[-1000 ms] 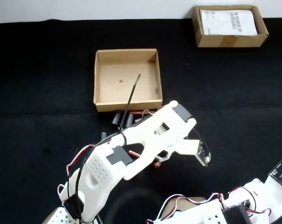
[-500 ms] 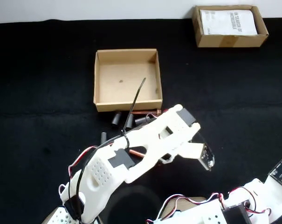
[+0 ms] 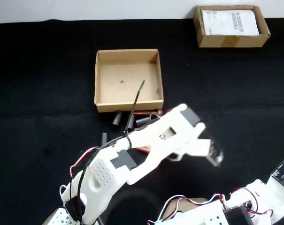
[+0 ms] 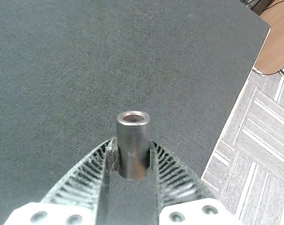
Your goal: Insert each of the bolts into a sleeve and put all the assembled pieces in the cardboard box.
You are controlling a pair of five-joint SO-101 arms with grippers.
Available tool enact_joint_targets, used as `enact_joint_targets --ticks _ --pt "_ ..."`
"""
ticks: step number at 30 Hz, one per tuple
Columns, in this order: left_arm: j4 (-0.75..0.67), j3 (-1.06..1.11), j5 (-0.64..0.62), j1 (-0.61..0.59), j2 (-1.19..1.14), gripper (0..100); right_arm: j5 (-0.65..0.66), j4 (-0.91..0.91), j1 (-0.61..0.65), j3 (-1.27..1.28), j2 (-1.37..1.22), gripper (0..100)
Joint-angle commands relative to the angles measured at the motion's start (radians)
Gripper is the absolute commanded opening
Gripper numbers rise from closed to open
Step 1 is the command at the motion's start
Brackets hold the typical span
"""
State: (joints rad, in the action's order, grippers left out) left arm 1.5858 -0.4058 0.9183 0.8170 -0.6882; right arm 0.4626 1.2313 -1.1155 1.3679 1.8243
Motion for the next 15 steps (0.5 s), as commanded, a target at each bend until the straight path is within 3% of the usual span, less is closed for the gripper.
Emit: enact_joint_targets --ticks 1,4,9,15 --pt "0.078 -0.205 -0.118 -0.041 0.019 1 0.002 -0.016 0.073 -0.015 0.008 0.8" --pt "0.173 -0.372 -0.244 -0.065 0.019 1 -0.078 -0.018 0.168 -0.015 0.008 0.8" --pt "0.183 -0.519 -0.563 -0.15 0.081 1 -0.304 -0.03 0.429 -0.015 0.008 0.8" --pt "0.184 -0.516 -0.628 -0.213 0.289 1 -0.555 -0.151 0.806 -0.004 0.008 0.8"
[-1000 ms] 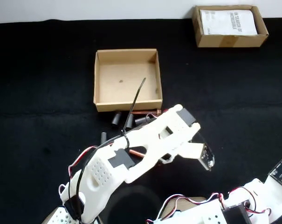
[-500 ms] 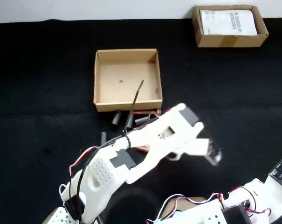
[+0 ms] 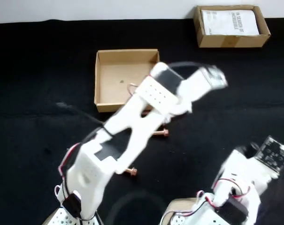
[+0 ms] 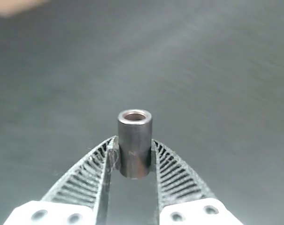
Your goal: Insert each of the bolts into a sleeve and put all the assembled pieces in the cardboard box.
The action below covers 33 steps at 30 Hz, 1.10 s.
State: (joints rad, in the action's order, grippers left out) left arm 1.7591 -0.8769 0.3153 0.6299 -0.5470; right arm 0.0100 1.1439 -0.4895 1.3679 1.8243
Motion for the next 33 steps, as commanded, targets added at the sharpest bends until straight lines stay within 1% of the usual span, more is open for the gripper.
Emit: enact_joint_targets --ticks 1,4,7,9,13,15,18,20,21,23,25,27,30,33 --pt "0.011 -0.045 -0.041 -0.03 0.185 1 -0.138 -0.085 0.243 0.002 0.008 0.8" --pt "0.009 -0.045 -0.204 -0.044 0.291 1 -0.25 -0.168 0.421 0.054 0.008 0.8" --pt "0.009 -0.045 -0.356 -0.047 0.39 1 -0.321 -0.246 0.542 0.116 0.008 0.8" --pt "0.009 -0.045 -0.397 -0.054 0.447 1 -0.327 -0.263 0.593 0.134 0.008 0.8" --pt "0.012 -0.007 -0.431 -0.059 0.559 1 -0.325 -0.266 0.687 0.145 0.008 0.8" --pt "0.012 0.084 -0.439 -0.056 0.634 1 -0.325 -0.269 0.75 0.156 0.008 0.8" --pt "0.009 0.312 -0.473 -0.05 0.769 1 -0.325 -0.297 0.863 0.196 0.008 0.8" --pt "0.003 0.481 -0.477 -0.05 0.871 1 -0.325 -0.328 0.914 0.219 0.008 0.8" --pt "-0.025 0.562 -0.477 -0.05 0.918 1 -0.325 -0.341 0.931 0.225 0.008 0.8" --pt "-0.13 0.736 -0.474 -0.056 1.01 1 -0.325 -0.367 0.957 0.232 0.008 0.8" --pt "-0.279 0.906 -0.473 -0.058 1.095 1 -0.325 -0.387 0.975 0.234 0.008 0.8" --pt "-0.466 1.081 -0.476 -0.054 1.168 1 -0.325 -0.424 0.993 0.257 0.008 0.8" --pt "-0.792 1.32 -0.477 -0.05 1.257 1 -0.325 -0.49 1.01 0.308 0.008 0.8" --pt "-1.109 1.508 -0.477 -0.056 1.311 1 -0.325 -0.542 1.013 0.346 0.008 0.8"
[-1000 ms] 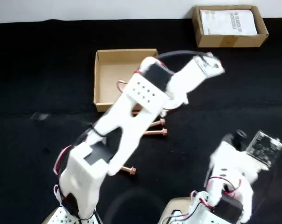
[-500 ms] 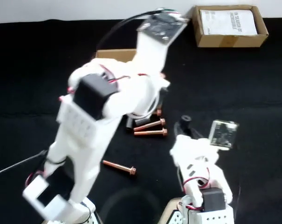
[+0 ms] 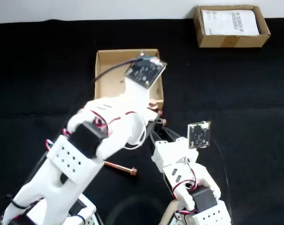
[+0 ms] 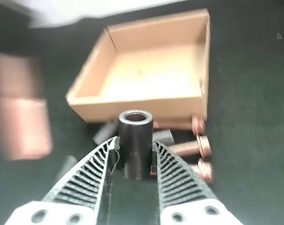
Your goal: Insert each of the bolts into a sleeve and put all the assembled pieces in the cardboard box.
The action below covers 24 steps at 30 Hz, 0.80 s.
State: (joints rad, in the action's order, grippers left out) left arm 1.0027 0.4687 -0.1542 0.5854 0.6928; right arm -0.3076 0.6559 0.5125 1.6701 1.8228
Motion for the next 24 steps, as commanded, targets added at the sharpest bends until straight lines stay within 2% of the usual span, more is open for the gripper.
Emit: enact_joint_targets --ticks 1,3,6,15,24 --pt "-0.446 0.209 -0.008 -0.012 0.082 1 -0.008 -0.067 0.012 0.05 0.01 0.8" --pt "-0.58 0.269 -0.008 -0.012 0.085 1 -0.008 -0.081 0.012 0.054 0.01 0.8" --pt "-0.649 0.283 -0.008 -0.012 0.061 1 -0.008 -0.081 0.012 0.054 0.01 0.8" --pt "-0.644 0.223 -0.008 -0.012 0.015 1 -0.008 -0.096 0.007 0.054 0.01 0.8" --pt "-0.649 0.289 -0.009 -0.005 0.013 1 -0.008 -0.102 0.007 0.048 0.01 0.8"
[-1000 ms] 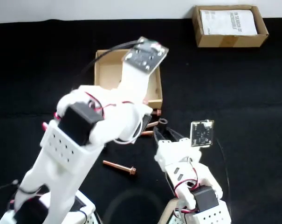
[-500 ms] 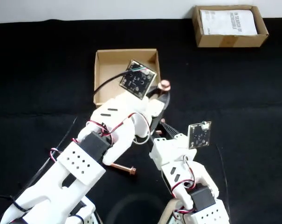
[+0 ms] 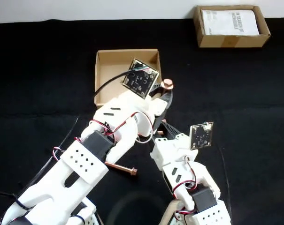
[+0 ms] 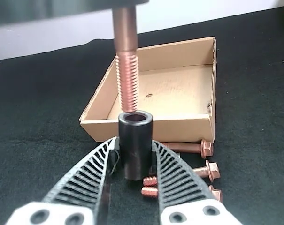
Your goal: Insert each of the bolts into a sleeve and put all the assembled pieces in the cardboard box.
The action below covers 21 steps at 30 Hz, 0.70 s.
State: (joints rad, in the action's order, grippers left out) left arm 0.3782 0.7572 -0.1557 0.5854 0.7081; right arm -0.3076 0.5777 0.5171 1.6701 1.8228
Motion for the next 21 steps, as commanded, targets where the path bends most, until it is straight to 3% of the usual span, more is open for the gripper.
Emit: enact_joint_targets --ticks 1,17,21 --pt "-0.025 0.007 -0.008 -0.004 -0.002 1 -0.008 -0.024 0.002 0.047 0.01 0.8" --pt "-0.012 0.102 -0.057 -0.012 0.005 1 -0.008 -0.024 -0.004 0.044 0.01 0.7" --pt "0.11 0.084 -0.054 -0.007 0.007 4 -0.008 -0.024 -0.053 0.042 0.01 0.7"
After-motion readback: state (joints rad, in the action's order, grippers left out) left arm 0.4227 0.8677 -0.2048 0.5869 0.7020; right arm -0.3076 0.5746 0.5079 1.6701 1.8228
